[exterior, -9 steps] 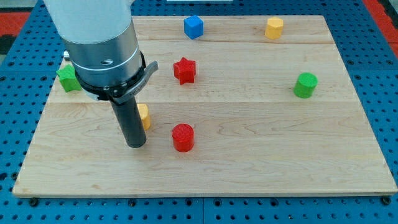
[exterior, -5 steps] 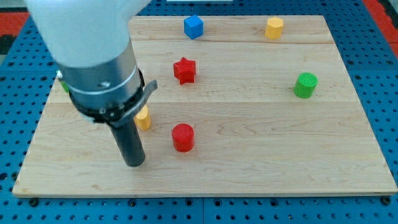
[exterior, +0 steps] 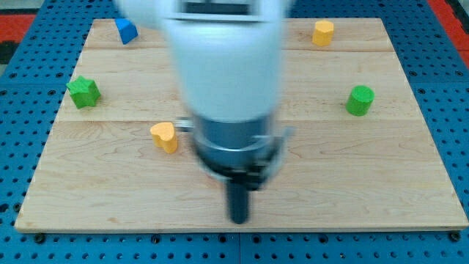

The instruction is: Push the red star towards the red circle

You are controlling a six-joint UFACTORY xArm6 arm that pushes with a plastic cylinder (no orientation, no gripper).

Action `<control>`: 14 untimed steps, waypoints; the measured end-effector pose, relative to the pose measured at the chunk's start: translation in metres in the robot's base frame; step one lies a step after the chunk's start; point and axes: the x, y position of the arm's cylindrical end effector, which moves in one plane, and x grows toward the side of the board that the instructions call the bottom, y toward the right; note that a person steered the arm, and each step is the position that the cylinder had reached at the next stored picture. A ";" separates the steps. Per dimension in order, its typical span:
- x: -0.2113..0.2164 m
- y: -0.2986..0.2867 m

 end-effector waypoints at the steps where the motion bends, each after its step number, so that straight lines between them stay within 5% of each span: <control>1: -0.015 0.074; 4: -0.060 0.086; 7: 0.003 0.091; 9: 0.006 0.094; 11: -0.001 -0.123; 13: -0.130 -0.195; 14: -0.207 -0.176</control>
